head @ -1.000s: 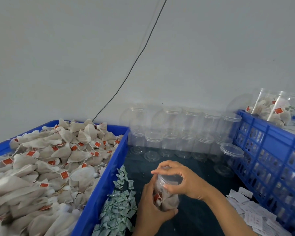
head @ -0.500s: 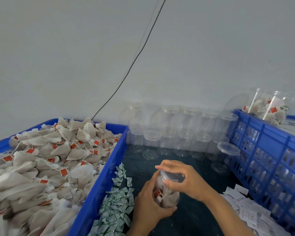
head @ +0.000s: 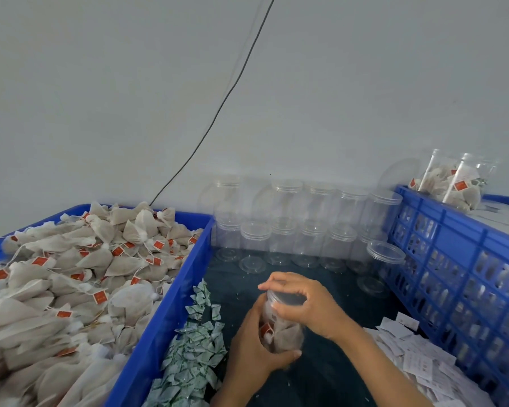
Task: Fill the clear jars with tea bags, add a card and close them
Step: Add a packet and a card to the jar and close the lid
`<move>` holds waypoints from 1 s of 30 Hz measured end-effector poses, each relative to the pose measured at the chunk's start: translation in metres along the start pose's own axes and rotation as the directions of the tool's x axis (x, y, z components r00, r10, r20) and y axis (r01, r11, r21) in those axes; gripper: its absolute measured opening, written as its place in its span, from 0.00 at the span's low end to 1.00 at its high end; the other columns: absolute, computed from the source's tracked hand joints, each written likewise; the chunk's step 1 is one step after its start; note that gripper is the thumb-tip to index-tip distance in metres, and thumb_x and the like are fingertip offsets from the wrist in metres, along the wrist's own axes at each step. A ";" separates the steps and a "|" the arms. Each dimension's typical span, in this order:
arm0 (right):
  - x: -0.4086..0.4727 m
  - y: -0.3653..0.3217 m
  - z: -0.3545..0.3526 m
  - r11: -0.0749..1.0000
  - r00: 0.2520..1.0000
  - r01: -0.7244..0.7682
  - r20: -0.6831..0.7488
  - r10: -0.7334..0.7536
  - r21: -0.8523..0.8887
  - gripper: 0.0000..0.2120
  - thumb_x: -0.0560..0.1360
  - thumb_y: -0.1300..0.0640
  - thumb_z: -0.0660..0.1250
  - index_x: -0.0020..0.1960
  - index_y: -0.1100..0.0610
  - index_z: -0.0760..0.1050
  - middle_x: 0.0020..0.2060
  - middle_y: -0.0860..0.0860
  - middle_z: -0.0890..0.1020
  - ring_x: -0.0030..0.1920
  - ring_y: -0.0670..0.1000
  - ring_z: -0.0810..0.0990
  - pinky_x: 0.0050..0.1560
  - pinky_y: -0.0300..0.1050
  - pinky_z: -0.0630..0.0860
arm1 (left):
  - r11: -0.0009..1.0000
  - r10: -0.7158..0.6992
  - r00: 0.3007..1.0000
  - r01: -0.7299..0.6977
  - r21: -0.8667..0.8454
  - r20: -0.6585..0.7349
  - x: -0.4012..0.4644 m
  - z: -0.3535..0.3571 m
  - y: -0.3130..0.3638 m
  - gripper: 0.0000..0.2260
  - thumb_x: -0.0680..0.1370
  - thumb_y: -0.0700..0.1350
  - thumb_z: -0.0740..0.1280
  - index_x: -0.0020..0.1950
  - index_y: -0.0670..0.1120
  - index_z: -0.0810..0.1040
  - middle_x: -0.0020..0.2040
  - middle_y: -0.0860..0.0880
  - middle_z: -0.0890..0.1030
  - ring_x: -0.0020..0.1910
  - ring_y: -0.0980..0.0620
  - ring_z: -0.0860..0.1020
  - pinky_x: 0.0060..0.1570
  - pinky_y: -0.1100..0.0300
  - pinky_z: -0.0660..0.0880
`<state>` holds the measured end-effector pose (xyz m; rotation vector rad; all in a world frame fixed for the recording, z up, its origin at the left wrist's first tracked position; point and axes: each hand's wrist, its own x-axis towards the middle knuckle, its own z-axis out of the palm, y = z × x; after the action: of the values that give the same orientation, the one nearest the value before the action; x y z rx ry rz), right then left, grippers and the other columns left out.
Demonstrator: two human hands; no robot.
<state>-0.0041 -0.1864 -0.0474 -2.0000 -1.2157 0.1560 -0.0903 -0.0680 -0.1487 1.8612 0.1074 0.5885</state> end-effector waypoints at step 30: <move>-0.012 0.008 0.020 0.943 0.885 -0.208 -0.361 0.294 0.259 0.35 0.64 0.48 0.79 0.67 0.45 0.68 0.56 0.42 0.73 0.56 0.38 0.72 0.46 0.29 0.68 | 0.998 -0.002 1.000 0.001 -0.057 -0.010 0.000 0.001 -0.002 0.42 0.58 0.49 0.82 0.67 0.68 0.67 0.57 0.61 0.80 0.55 0.60 0.80 0.52 0.55 0.80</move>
<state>-0.0142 -0.1866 -0.0698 -1.8766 -0.6501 0.0054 -0.0895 -0.0680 -0.1511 1.8026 0.0977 0.5947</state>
